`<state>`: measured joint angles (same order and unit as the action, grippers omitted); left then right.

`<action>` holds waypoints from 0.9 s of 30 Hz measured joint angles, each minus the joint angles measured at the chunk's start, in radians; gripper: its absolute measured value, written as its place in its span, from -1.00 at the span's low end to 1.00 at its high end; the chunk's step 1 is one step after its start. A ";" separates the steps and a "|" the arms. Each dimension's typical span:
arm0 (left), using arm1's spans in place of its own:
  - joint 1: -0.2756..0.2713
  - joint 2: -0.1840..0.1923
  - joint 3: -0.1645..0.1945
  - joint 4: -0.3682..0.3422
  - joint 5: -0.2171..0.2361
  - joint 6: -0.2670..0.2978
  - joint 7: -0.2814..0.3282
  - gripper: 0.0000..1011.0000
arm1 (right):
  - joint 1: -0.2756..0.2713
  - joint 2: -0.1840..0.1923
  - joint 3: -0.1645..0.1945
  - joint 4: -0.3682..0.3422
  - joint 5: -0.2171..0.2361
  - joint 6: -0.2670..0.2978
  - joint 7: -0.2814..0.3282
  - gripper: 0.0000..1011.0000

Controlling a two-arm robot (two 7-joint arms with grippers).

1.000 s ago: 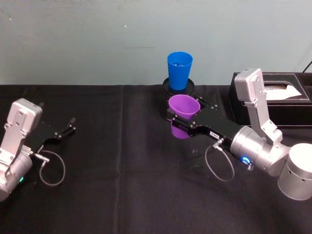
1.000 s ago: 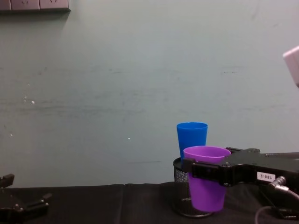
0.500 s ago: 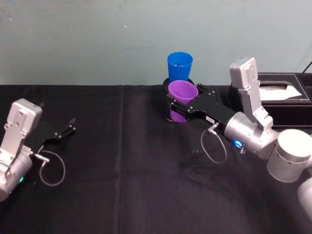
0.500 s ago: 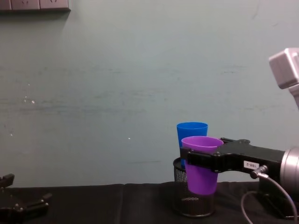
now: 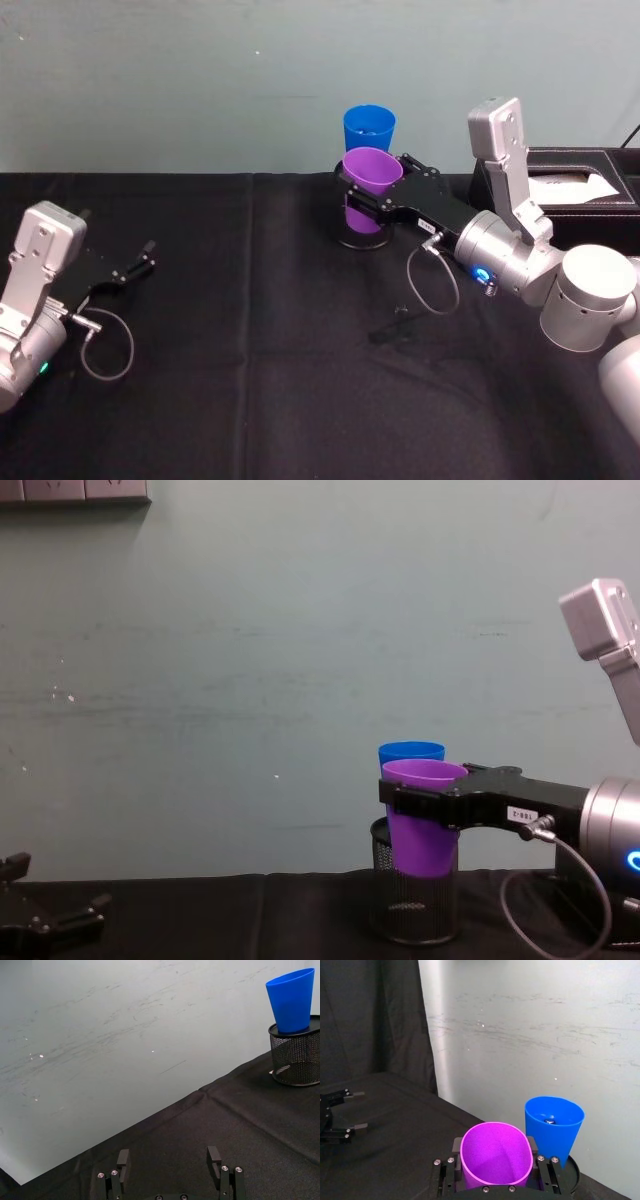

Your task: Pick up one cup with a gripper and tap it against the other cup.

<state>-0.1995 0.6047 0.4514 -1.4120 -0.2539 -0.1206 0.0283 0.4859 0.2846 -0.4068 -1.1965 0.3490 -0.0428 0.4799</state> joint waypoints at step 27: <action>0.000 0.000 0.000 0.000 0.000 0.000 0.000 0.98 | 0.067 -0.023 -0.010 0.065 -0.034 0.013 -0.004 0.45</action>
<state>-0.1995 0.6047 0.4514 -1.4120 -0.2539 -0.1206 0.0283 0.5534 0.2621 -0.4172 -1.1320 0.3150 -0.0296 0.4755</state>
